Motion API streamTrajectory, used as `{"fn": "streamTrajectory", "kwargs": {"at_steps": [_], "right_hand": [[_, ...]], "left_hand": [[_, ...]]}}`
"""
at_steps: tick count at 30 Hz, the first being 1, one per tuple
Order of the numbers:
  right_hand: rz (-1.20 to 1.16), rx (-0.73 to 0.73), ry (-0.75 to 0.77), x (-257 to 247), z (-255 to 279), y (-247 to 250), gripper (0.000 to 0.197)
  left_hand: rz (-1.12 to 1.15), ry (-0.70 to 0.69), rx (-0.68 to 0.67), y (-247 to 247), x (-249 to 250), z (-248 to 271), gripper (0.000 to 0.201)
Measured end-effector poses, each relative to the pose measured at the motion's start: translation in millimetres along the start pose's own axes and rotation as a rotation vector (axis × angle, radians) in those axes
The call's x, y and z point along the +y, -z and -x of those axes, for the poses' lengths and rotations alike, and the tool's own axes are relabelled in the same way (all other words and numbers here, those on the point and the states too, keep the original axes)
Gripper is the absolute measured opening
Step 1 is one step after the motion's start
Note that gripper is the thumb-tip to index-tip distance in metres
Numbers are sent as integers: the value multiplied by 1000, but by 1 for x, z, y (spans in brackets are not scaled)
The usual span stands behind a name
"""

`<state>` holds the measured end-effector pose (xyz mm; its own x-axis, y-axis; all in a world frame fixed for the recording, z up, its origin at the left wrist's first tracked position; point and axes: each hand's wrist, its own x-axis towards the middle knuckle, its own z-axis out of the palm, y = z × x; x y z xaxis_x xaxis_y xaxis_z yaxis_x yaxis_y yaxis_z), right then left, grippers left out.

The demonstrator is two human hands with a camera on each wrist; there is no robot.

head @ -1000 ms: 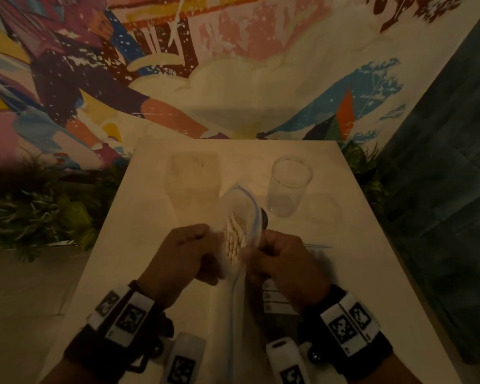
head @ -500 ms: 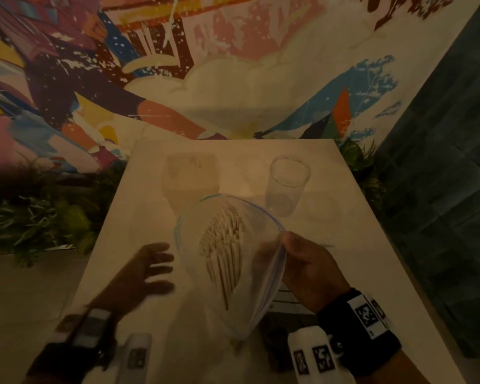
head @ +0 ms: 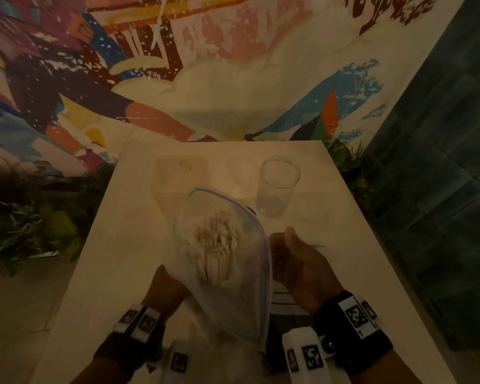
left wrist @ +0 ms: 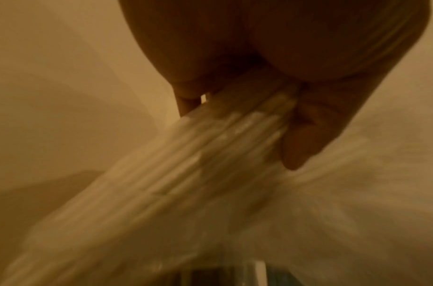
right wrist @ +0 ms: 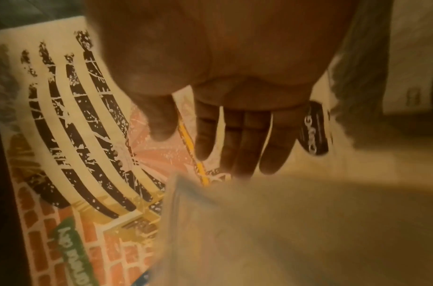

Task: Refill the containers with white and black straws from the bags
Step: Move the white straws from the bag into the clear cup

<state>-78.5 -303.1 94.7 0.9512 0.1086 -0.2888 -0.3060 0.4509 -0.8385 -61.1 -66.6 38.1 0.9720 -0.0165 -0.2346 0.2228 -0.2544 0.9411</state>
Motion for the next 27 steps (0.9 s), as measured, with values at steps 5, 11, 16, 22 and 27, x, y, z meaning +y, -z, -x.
{"fn": "streamTrajectory", "kwargs": {"at_steps": [5,11,16,22,27], "right_hand": [[709,-50,-154,24,-6,-7,40],[845,-197,-180,32,-16,-50,39],[963,-174,-47,41,-31,-56,44],[966,-113,151,54,-27,-41,20],[947,-225,56,61,-22,-38,40]], "left_hand": [[3,-34,77,8,-21,-1,41],[-631,-322,107,5,-14,1,116],[-746,-355,-61,24,-8,13,127],[-314,-152,-1,28,-10,14,147],[-257,-60,-52,18,-18,24,146]]}}
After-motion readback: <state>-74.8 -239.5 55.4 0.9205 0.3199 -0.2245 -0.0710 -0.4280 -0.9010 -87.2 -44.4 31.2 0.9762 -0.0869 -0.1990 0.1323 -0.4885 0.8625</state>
